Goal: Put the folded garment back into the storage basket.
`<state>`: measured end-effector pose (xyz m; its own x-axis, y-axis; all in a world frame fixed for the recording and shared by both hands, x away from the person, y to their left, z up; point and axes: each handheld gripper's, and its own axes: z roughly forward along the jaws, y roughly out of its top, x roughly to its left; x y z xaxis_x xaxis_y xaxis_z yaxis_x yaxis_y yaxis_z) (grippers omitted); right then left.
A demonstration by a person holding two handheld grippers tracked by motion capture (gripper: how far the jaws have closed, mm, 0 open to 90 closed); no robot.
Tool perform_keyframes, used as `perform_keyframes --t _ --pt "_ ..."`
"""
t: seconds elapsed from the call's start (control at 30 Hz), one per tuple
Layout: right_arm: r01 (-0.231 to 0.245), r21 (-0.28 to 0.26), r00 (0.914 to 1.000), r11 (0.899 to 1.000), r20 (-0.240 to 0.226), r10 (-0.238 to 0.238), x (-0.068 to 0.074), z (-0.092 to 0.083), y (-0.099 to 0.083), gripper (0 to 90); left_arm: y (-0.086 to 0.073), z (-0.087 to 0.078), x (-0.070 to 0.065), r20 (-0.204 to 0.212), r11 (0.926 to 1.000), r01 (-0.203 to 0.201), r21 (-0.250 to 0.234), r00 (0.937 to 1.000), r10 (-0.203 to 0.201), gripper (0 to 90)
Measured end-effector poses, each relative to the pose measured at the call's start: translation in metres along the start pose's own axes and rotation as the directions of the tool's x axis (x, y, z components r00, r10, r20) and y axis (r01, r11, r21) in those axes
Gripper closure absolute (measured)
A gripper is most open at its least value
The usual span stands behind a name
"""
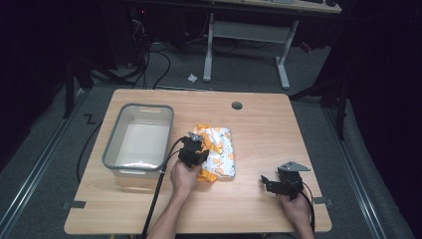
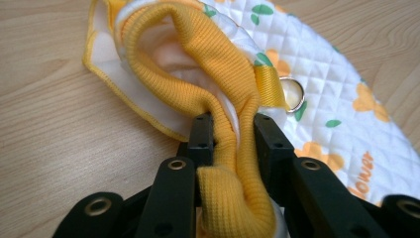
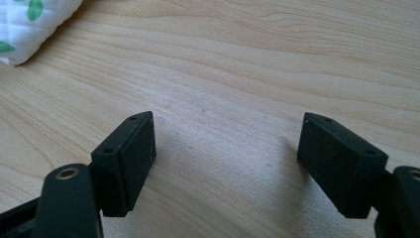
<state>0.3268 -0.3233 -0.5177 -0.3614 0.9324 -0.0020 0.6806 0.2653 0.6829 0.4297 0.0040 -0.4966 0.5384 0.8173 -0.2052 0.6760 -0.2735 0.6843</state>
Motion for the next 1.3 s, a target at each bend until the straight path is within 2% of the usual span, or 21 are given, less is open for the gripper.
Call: perform_keyframes --t 0.1,0.63,0.83,1.07,1.23,1.3 --pt "0.001 -0.001 1.0 1.0 0.001 -0.001 0.0 0.0 0.0 23.2 0.001 -0.004 -0.001 0.024 0.9999 0.011 -0.011 0.9996 -0.011 73.1" --pt "0.001 0.0 1.0 1.0 0.0 -0.001 0.0 0.0 0.0 23.1 0.007 -0.035 -0.001 0.093 0.9967 -0.004 -0.081 0.9956 0.011 73.5" --pt "0.001 0.0 1.0 1.0 0.001 -0.001 0.0 0.0 0.0 23.1 0.008 -0.046 -0.001 0.121 0.9946 0.004 -0.104 0.9926 0.009 73.7" --pt "0.001 0.0 1.0 1.0 0.0 -0.001 0.0 0.0 0.0 23.2 0.011 -0.056 -0.005 0.142 0.9925 -0.025 -0.12 0.989 0.042 73.8" --pt "0.001 0.0 1.0 1.0 0.0 -0.001 0.0 0.0 0.0 23.1 0.013 -0.065 -0.007 0.166 0.9895 -0.024 -0.142 0.985 0.048 73.8" --pt "0.001 0.0 1.0 1.0 0.0 -0.001 0.0 0.0 0.0 23.1 0.015 -0.069 -0.008 0.162 0.9884 -0.027 -0.149 0.9855 0.051 73.9"
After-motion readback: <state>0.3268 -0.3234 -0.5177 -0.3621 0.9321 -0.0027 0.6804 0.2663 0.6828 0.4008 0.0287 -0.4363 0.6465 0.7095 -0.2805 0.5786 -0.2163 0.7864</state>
